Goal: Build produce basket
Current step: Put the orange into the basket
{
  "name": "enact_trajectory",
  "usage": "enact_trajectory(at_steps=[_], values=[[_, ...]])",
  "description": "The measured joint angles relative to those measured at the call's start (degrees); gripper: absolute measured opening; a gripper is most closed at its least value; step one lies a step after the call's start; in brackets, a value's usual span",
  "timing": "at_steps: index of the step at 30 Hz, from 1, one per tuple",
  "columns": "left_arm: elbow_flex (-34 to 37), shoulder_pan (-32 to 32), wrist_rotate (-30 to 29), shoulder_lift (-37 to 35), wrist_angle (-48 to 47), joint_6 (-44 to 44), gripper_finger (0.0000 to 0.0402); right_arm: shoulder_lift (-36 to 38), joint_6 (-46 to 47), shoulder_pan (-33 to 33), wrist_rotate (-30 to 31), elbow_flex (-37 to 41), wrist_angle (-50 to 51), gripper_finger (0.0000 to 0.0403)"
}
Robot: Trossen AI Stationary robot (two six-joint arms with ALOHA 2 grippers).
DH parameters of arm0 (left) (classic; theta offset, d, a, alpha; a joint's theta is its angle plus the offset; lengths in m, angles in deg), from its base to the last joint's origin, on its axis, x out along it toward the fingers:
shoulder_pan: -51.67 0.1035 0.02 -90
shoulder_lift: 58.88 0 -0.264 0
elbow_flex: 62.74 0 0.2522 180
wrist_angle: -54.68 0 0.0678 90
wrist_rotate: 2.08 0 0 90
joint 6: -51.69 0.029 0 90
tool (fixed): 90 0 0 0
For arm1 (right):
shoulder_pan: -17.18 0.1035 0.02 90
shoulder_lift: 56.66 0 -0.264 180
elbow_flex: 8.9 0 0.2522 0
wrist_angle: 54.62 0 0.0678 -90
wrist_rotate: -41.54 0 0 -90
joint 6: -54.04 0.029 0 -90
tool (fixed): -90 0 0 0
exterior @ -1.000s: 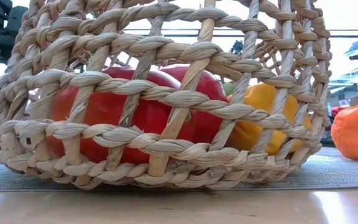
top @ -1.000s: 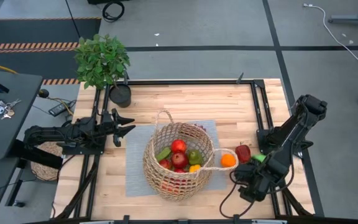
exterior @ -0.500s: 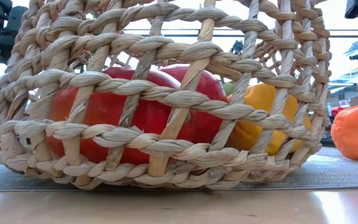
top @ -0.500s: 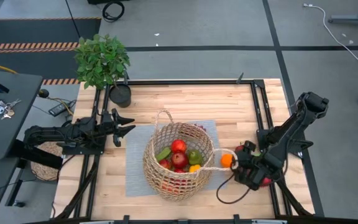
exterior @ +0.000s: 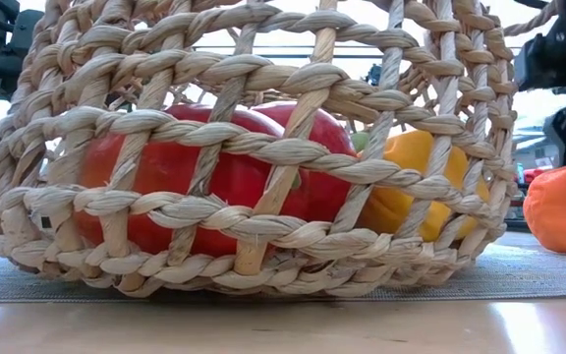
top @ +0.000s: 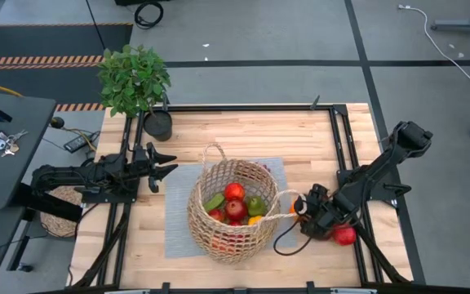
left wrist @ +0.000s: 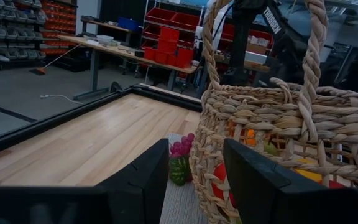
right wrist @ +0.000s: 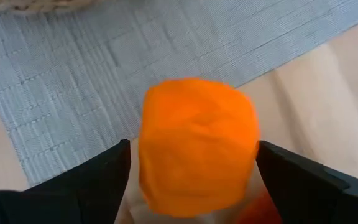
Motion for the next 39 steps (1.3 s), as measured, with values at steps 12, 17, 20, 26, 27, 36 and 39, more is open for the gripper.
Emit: enact_trajectory(at_steps=[12,17,20,26,27,36,39], values=[[0.0,0.0,0.01,0.0,0.0,0.0,0.016,-0.02,-1.35,-0.95,0.17,1.11,-1.71,0.027],[0.0,0.0,0.02,0.0,0.0,0.0,0.016,1.36,-2.06,-0.93,-0.75,-0.45,0.77,0.024],[0.0,0.0,0.01,0.01,0.0,0.0,0.016,3.06,-2.45,-0.95,-0.74,-4.55,5.89,0.024],[0.0,-0.02,0.0,0.01,0.0,0.0,0.016,6.35,-2.18,-0.75,-2.17,-16.28,20.14,0.0259],[0.0,0.0,0.02,0.0,0.0,0.0,0.016,6.73,-1.99,-0.71,-2.81,-18.17,22.18,0.0259],[0.0,0.0,0.01,0.0,0.0,0.0,0.016,10.63,-2.26,-0.66,-17.88,-28.67,19.52,0.0258],[0.0,-0.01,0.01,0.01,0.0,0.0,0.016,12.22,-6.5,-0.39,-17.91,-30.17,12.16,0.0259]])
